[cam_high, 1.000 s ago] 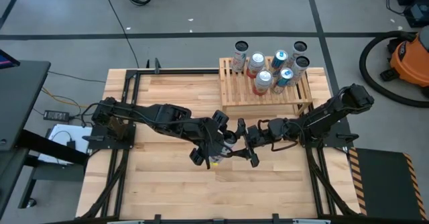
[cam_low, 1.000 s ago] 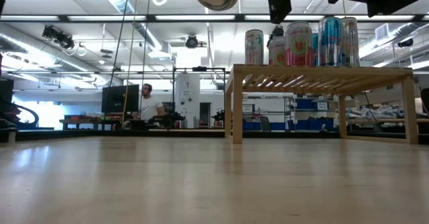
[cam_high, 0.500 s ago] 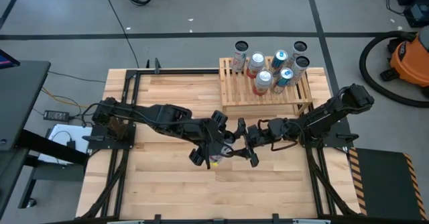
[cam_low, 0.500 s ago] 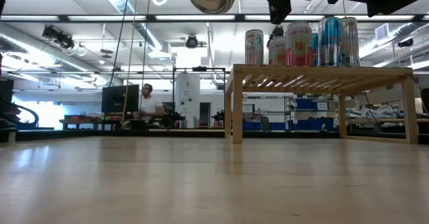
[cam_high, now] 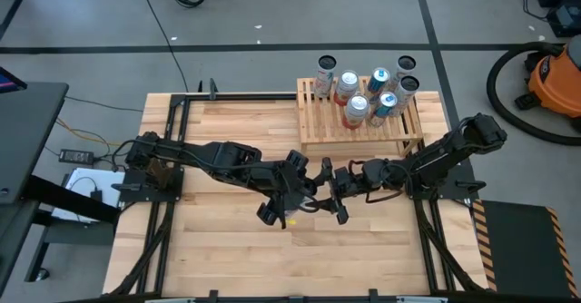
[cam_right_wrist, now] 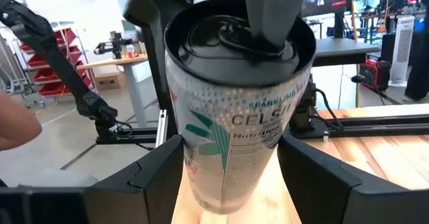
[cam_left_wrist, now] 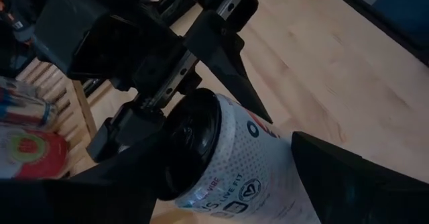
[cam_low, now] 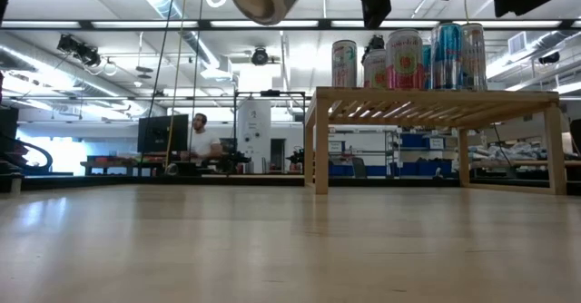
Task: Place canned beverage on shelf
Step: Put the white-pink soda can on the shelf aligned with the other white-pink soda can
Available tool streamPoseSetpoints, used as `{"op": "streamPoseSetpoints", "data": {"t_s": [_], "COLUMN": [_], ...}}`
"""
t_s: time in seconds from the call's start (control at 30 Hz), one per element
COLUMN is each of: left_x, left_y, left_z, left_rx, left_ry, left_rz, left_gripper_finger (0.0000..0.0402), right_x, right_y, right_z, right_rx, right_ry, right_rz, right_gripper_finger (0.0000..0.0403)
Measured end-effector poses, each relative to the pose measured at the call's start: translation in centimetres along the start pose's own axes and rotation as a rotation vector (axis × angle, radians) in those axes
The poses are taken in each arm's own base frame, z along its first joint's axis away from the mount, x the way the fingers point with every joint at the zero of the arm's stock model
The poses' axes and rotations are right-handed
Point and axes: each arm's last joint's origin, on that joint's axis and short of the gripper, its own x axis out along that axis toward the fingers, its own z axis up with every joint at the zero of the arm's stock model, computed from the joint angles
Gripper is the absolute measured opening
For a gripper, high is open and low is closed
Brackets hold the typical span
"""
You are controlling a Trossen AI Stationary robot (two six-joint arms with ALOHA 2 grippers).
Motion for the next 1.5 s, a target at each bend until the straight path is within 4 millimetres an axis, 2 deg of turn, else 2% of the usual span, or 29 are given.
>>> {"op": "streamPoseSetpoints", "data": {"t_s": [0.27, 1.27, 1.5], "left_x": [0.0, 0.55, 0.54], "left_y": [-0.01, -0.4, -0.46], "left_z": [-0.02, -0.02, -0.17], "left_rx": [-0.035, -0.053, -0.051], "left_ry": [0.002, 0.019, 0.033], "left_rz": [-0.002, -0.022, -0.031], "left_gripper_finger": [0.0316, 0.0315, 0.0295], "right_x": [0.63, 0.66, 0.66], "right_y": [0.18, 0.39, 0.39], "right_z": [0.75, 1.05, 1.07], "right_rx": [-0.024, -0.044, -0.044], "right_ry": [0.017, -0.01, -0.013], "right_rz": [-0.005, 0.006, 0.005], "right_gripper_finger": [0.0244, 0.0244, 0.0244]}}
